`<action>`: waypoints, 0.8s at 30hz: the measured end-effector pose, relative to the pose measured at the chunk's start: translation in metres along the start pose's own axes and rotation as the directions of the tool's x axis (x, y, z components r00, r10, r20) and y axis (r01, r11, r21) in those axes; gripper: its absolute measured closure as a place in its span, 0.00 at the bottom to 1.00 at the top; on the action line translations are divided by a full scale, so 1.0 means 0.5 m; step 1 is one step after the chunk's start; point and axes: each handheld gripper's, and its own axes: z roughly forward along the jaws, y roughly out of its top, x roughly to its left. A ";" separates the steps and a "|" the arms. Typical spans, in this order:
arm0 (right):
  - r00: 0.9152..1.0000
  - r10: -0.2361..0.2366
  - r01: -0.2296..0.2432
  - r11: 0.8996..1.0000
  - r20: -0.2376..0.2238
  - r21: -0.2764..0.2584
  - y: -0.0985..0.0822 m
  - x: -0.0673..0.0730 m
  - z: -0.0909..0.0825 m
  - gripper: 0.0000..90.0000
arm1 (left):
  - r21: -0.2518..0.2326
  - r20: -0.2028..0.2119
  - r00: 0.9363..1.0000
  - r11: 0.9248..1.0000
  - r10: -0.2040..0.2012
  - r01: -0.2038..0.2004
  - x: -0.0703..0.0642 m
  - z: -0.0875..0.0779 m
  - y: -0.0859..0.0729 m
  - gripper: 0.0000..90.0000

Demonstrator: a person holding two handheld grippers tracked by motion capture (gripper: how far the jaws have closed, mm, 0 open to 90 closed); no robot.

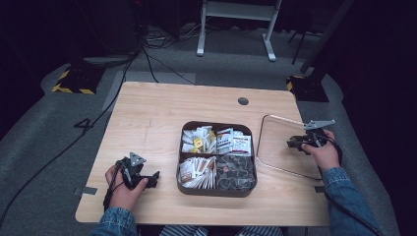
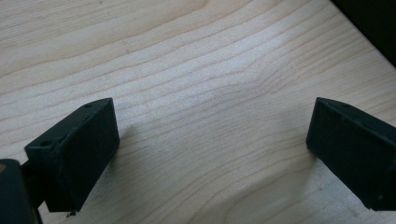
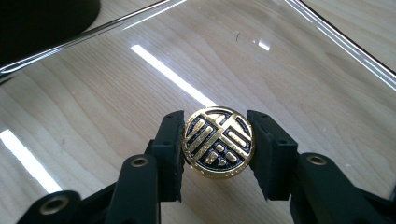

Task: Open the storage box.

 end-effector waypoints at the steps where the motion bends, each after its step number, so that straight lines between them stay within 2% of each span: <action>1: 1.000 0.000 0.000 1.000 0.000 0.000 0.000 0.000 0.000 0.65 | 0.000 0.000 1.000 1.000 0.000 0.000 0.000 0.000 0.000 0.03; 8: 1.000 0.007 -0.007 1.000 0.021 -0.007 -0.022 0.008 0.035 0.65 | 0.000 0.000 1.000 1.000 0.000 0.000 0.000 0.000 0.000 0.03; 17: 1.000 0.009 -0.007 0.999 0.022 -0.050 -0.028 0.012 0.044 0.65 | 0.000 -0.001 1.000 1.000 0.000 0.000 0.000 0.000 0.000 0.03; 19: 0.999 0.047 -0.046 0.996 0.013 -0.074 -0.035 0.013 0.044 0.58 | 0.000 0.000 1.000 1.000 0.000 0.000 0.000 0.000 0.000 0.03; 20: 0.999 0.047 -0.046 0.996 0.013 -0.074 -0.035 0.013 0.044 0.58 | 0.000 -0.001 1.000 1.000 0.000 0.000 0.000 0.000 0.000 0.03; 21: 0.992 0.122 -0.122 0.986 -0.010 -0.114 -0.041 0.015 0.040 0.49 | -0.002 0.001 1.000 1.000 -0.003 0.003 -0.002 -0.001 -0.001 0.03; 22: 0.989 0.149 -0.150 0.979 -0.013 -0.139 -0.043 0.017 0.038 0.44 | 0.000 -0.001 1.000 1.000 -0.004 0.004 -0.003 -0.002 -0.002 0.03; 23: 0.989 0.149 -0.150 0.979 -0.013 -0.139 -0.043 0.017 0.038 0.44 | 0.000 -0.001 1.000 1.000 -0.004 0.004 -0.003 -0.002 -0.002 0.03; 24: 0.984 0.177 -0.172 0.968 0.010 -0.184 -0.044 0.022 0.031 0.38 | 0.000 -0.002 1.000 1.000 -0.003 0.003 -0.003 -0.002 -0.002 0.03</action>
